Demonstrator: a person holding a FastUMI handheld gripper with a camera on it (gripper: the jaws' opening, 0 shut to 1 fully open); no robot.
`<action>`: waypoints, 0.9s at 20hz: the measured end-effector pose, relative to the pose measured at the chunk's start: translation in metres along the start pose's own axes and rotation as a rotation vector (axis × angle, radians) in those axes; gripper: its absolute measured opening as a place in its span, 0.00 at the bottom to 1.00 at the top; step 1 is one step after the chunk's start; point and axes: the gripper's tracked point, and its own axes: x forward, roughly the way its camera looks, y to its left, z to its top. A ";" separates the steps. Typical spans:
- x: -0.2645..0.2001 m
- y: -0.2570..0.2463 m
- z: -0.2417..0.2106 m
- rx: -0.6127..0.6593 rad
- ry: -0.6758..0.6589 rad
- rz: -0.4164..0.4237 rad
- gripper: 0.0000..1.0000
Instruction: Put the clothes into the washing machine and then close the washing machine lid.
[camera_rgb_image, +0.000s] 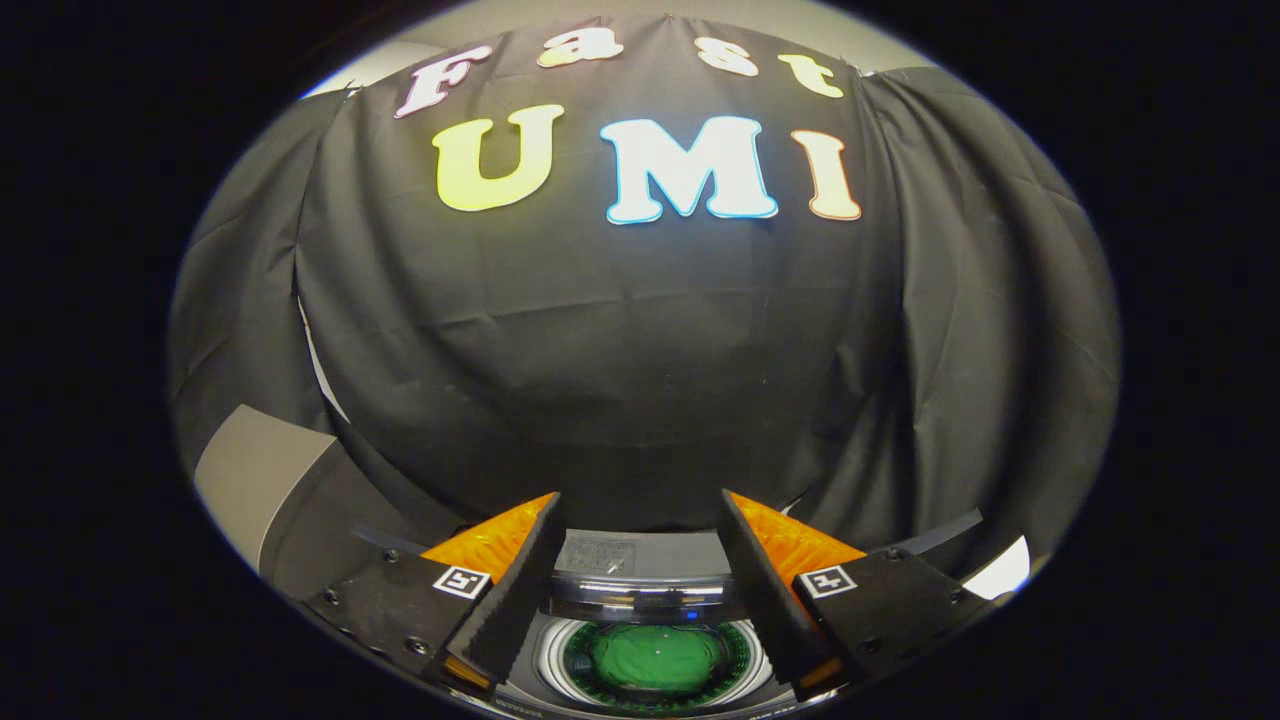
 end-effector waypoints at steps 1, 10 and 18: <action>-0.003 0.001 0.000 0.000 -0.004 -0.001 0.96; -0.047 0.003 -0.066 0.088 -0.070 -0.014 0.96; -0.094 0.013 -0.166 -0.020 -0.048 -0.024 0.96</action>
